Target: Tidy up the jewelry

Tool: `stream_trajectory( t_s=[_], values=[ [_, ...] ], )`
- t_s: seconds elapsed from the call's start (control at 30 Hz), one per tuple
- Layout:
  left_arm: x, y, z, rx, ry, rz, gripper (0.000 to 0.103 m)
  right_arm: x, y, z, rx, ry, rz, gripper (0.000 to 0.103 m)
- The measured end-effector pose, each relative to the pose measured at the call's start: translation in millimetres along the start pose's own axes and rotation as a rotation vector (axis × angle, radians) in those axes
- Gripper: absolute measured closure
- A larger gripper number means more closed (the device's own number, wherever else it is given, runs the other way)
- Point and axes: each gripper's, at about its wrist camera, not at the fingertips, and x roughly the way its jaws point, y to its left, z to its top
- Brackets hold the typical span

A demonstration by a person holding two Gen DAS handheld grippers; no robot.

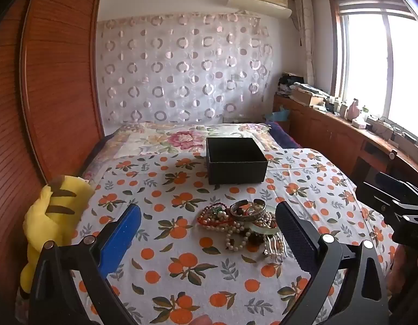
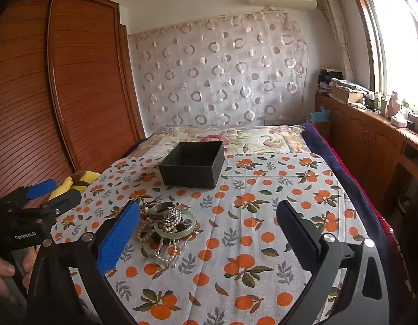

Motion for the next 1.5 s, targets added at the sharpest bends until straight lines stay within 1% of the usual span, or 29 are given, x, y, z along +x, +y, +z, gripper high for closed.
stream_trajectory(
  t_s=[0.07, 0.17, 1.17, 1.43, 1.5],
  values=[
    [0.5, -0.2, -0.1, 0.001, 0.004, 0.0, 0.007, -0.4, -1.1, -0.2, 0.015, -0.006, 0.006, 0.001],
    [-0.5, -0.2, -0.2, 0.0, -0.008, 0.0, 0.007, -0.5, -0.6, -0.3, 0.01, -0.008, 0.007, 0.001],
    [1.6, -0.6, 0.3, 0.001, -0.006, 0.003, 0.007, -2.4, -0.4, 1.8, 0.009, -0.011, 0.005, 0.001],
    [-1.3, -2.2, -0.3, 0.005, -0.018, 0.011, 0.007, -2.4, 0.8, 2.4, 0.01, -0.013, 0.005, 0.001],
    [-2.4, -0.3, 5.9, 0.002, -0.014, 0.009, 0.007, -2.1, 0.9, 2.2, 0.009, -0.012, 0.006, 0.001]
  ],
)
